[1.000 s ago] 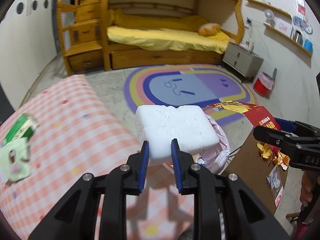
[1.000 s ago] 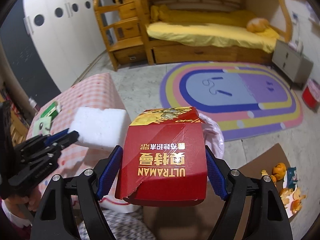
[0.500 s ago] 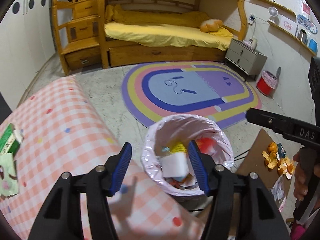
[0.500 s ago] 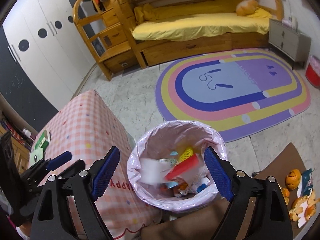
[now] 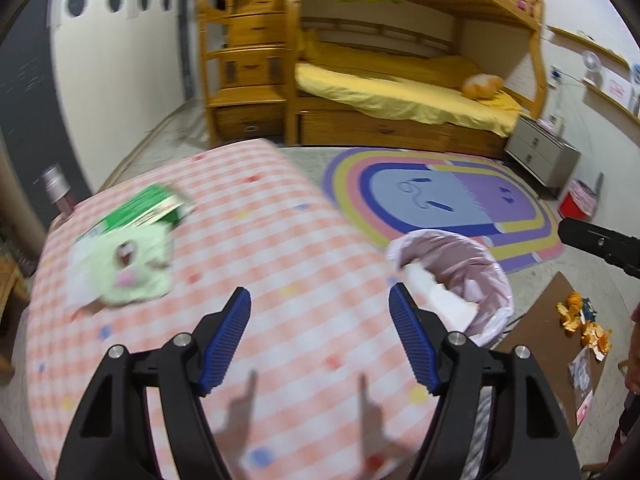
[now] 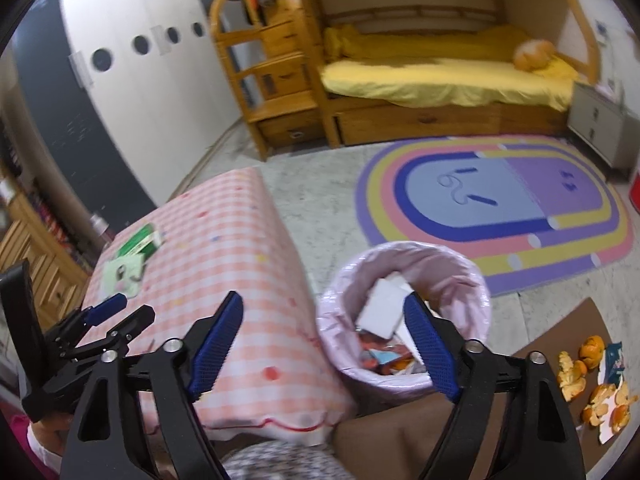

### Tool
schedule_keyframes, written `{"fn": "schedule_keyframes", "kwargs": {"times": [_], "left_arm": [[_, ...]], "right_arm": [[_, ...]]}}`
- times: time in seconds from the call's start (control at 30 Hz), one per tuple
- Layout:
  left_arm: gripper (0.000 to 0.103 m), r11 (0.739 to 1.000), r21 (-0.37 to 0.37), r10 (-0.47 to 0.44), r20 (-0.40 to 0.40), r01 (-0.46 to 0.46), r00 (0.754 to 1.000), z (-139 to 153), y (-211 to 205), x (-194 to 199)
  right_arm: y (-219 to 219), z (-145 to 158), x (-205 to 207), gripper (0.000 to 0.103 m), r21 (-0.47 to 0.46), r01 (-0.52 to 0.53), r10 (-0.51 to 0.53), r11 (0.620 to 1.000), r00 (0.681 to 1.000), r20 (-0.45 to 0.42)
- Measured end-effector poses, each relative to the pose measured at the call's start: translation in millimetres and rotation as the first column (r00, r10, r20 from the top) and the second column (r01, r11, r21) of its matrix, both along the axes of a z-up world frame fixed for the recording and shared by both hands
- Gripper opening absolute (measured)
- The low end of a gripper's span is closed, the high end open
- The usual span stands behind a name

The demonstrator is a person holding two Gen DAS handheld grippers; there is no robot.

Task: Collect trash
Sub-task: 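Move both open tools back over the table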

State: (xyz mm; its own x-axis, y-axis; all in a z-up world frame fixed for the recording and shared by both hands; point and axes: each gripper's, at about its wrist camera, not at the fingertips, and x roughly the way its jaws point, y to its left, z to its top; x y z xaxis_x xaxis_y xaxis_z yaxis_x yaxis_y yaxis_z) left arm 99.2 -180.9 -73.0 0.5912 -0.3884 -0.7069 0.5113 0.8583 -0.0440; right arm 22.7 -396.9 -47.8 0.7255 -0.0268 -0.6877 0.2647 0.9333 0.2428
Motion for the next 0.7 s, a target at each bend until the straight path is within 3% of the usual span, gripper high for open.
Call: {"fn": "schedule_keyframes", "kwargs": {"times": [0.07,0.13,0.23,0.43,0.7], "left_arm": [[0.071,0.999,-0.002,0.049,-0.005,-0.049,0.999,0.7,25.8,-0.6],[0.071,0.996,0.005,0.090,-0.004,-0.090,0.996,-0.7,46.0,-0.5],[0.071,0.988,0.007,0.157,-0.006,-0.157,0.988,-3.0,80.8,1.7],[0.075,0.954,0.036,0.295,0.034,-0.297,0.955,-3.8,141.3,9.9],[0.078,0.904,0.026,0.426,0.011,-0.426,0.905,-11.2,203.4,38.1]], "right_arm": [[16.6,1.1,4.2,0.062,-0.007,-0.036,0.036,0.999,0.999,0.002],[40.0,1.7,12.9,0.042,-0.020,-0.090,0.090,0.996,0.996,-0.003],[73.8,1.1,28.4,0.033,-0.028,-0.182,0.182,0.983,0.983,-0.014],[138.4,-2.7,67.2,0.034,-0.063,-0.338,0.337,0.939,0.941,-0.031],[195.0,-21.5,126.6,0.038,-0.085,-0.427,0.422,0.900,0.904,-0.065]]}}
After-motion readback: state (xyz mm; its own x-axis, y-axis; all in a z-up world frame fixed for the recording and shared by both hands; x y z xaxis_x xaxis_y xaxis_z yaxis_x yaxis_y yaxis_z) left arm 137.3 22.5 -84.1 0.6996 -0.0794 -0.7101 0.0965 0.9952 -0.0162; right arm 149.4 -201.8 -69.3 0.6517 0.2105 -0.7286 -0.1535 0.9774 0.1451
